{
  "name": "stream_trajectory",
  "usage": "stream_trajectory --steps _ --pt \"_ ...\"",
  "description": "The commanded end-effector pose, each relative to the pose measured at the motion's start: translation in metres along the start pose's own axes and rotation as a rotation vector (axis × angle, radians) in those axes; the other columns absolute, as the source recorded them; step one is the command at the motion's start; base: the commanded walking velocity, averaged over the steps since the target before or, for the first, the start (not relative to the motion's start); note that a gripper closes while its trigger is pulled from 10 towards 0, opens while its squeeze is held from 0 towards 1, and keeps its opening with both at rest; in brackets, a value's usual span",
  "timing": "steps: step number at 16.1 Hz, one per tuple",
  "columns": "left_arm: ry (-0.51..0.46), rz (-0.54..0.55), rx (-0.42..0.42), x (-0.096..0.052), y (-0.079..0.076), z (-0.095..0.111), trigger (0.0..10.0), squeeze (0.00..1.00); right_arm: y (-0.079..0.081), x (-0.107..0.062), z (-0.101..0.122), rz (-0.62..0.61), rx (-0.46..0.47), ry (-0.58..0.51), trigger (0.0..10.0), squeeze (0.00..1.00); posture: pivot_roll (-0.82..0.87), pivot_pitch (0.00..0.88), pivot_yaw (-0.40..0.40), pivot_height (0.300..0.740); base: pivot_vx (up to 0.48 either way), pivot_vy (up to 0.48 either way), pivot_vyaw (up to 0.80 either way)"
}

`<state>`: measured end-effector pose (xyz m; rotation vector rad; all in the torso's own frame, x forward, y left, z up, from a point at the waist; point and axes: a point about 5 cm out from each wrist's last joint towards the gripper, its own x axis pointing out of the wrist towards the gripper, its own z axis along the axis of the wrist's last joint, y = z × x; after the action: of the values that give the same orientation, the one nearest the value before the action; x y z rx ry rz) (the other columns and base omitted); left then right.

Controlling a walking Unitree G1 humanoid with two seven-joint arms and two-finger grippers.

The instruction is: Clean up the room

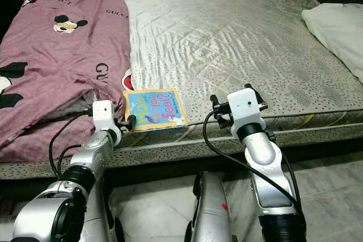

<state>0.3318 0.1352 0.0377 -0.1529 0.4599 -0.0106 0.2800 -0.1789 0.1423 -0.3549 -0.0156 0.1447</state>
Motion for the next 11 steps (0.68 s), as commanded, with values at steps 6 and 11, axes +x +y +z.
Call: stream_trajectory --steps 6,11 --pt "-0.214 0.162 -0.052 -0.008 0.026 0.027 10.0 0.0 -0.004 0.001 0.002 -0.015 -0.003 -0.01 10.0 0.0 -0.25 0.0 -0.074 0.535 0.0 0.0 0.0" --pt "-0.398 0.006 -0.012 -0.027 -0.012 0.045 10.0 0.0 -0.007 0.006 0.003 -0.024 -0.003 -0.018 10.0 0.0 -0.24 0.0 -0.072 0.535 0.0 0.0 0.0"
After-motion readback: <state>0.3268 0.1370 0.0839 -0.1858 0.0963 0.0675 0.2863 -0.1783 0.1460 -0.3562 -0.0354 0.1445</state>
